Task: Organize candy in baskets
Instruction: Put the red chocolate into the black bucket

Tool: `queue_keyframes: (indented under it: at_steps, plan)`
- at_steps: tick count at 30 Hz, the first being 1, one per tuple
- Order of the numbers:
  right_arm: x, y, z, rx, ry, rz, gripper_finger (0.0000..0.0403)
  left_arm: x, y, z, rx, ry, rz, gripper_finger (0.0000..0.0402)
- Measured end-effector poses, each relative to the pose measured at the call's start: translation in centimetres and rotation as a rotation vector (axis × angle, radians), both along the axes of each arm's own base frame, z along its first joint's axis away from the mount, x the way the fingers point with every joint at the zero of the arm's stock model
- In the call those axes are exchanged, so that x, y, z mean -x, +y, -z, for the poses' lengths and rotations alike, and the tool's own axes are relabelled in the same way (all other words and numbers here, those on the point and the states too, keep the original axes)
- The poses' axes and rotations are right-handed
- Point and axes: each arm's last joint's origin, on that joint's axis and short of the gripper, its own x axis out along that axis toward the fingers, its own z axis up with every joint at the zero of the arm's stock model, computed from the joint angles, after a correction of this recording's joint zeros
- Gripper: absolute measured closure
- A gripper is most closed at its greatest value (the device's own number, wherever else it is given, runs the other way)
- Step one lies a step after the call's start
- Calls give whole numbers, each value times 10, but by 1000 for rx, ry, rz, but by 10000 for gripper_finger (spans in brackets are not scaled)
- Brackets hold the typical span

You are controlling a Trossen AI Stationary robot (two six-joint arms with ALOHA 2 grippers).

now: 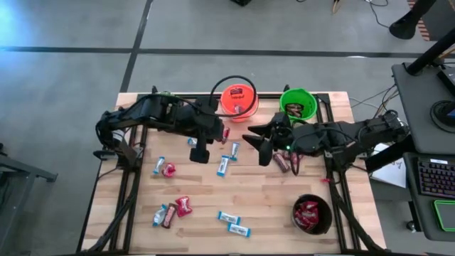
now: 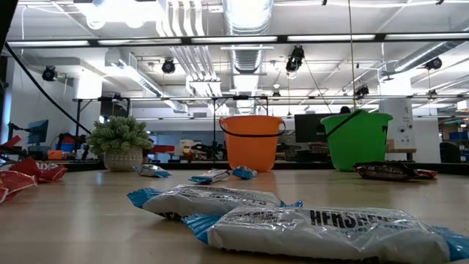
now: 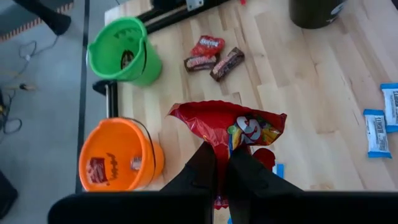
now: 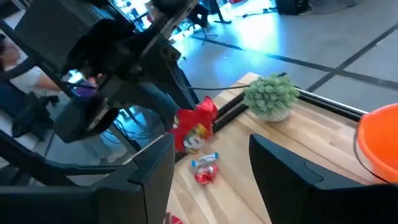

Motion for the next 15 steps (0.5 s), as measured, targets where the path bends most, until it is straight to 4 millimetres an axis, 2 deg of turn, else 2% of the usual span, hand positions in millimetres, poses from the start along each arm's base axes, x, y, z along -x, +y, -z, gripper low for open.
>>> queue_keyframes:
  at_steps: [6, 15]
  plan:
    - [-6, -2, -1, -15, -41, 0, 207, -5, 0, -5, -22, -65, 30, 401]
    - [-30, -4, 12, -18, -49, 24, 206, -9, 3, -9, -49, -115, 46, 401]
